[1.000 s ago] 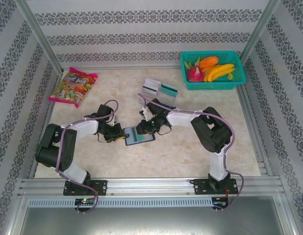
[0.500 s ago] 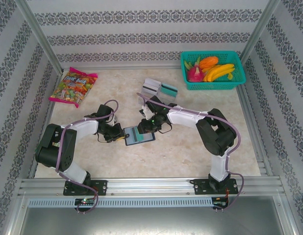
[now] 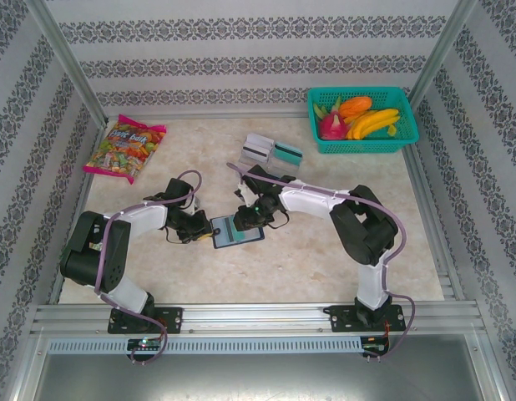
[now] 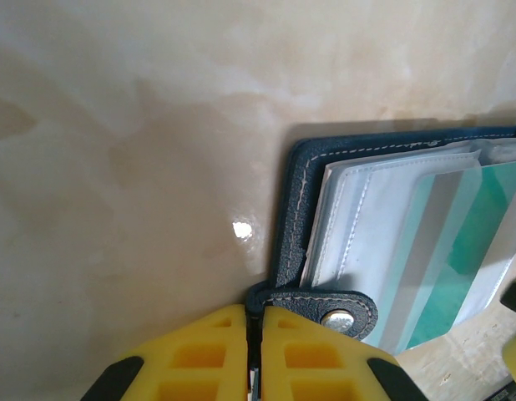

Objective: Put the credit cards into the card holder

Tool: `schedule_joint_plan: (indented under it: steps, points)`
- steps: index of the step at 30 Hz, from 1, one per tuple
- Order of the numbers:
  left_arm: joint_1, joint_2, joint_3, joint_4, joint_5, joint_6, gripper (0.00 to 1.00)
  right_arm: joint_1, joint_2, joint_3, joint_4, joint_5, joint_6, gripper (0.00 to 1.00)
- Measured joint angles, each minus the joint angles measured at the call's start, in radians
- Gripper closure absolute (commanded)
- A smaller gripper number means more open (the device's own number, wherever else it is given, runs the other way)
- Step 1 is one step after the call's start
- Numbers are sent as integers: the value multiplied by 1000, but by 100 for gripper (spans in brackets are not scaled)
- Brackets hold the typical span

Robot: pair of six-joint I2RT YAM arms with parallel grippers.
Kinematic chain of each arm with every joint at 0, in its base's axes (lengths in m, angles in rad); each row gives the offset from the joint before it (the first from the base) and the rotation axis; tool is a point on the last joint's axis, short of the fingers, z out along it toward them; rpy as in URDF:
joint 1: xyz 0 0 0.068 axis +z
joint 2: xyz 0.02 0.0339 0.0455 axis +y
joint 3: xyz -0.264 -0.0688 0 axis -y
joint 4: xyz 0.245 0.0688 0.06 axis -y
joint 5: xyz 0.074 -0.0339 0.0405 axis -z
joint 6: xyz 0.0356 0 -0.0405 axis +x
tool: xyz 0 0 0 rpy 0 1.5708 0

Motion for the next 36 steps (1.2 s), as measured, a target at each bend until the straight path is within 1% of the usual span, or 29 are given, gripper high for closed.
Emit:
schedule_joint_plan:
  steps: [7,17,22,28,36]
  points:
    - [0,0,0,5,1,0,92,12,30,17,-11,14,0,68]
    - [-1,0,-3,19,4,0,93,72,100,125,-46,23,-15,68]
    - [-1,0,-3,20,4,0,93,83,117,159,-62,27,-23,68]
    - [-1,0,-3,20,4,0,94,82,119,164,-74,45,-35,67]
    - [-1,0,-3,20,4,0,94,39,111,154,-91,71,-42,67]
